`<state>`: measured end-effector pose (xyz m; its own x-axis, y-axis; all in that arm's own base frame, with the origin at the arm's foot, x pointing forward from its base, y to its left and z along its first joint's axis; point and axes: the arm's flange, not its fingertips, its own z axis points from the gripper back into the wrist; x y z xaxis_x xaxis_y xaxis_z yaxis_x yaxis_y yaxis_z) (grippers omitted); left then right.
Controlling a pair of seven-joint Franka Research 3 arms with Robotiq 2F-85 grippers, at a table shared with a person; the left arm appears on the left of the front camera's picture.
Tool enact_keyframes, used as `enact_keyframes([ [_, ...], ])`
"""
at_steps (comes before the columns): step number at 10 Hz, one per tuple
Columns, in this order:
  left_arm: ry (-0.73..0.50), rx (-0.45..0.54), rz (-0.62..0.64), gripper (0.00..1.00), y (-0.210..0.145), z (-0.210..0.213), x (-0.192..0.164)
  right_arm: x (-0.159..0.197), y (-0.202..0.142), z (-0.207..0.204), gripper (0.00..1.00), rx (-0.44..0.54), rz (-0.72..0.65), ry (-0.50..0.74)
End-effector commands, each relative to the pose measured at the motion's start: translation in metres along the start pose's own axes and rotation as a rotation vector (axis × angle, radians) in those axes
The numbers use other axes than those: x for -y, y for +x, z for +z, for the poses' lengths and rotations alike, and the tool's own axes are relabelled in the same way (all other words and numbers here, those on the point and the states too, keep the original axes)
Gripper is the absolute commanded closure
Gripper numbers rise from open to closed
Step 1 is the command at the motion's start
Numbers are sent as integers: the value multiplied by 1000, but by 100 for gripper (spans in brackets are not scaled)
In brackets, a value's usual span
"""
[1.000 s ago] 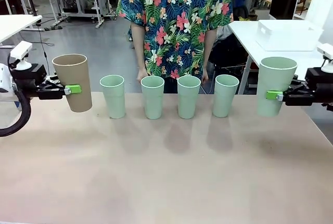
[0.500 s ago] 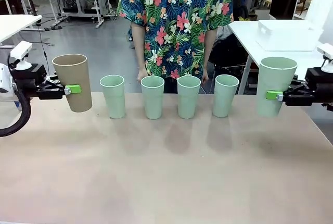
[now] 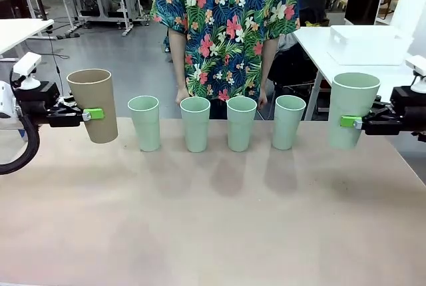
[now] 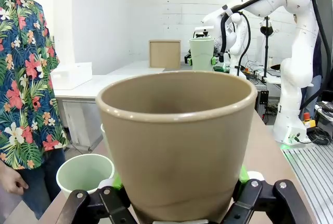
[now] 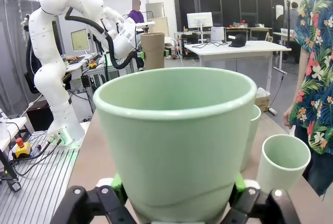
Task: Stack the cups and store them in the basket.
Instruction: Place the stack of Reusable plastic cups into the Pantry Basket.
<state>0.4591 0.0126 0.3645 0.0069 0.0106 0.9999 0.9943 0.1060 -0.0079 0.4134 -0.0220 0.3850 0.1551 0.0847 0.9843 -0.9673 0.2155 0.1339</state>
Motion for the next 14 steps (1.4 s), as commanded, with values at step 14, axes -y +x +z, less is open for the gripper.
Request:
enact_keyframes([
  [14, -3, 2, -7, 15, 3, -1, 0, 1, 2, 0, 15, 1, 9, 1],
])
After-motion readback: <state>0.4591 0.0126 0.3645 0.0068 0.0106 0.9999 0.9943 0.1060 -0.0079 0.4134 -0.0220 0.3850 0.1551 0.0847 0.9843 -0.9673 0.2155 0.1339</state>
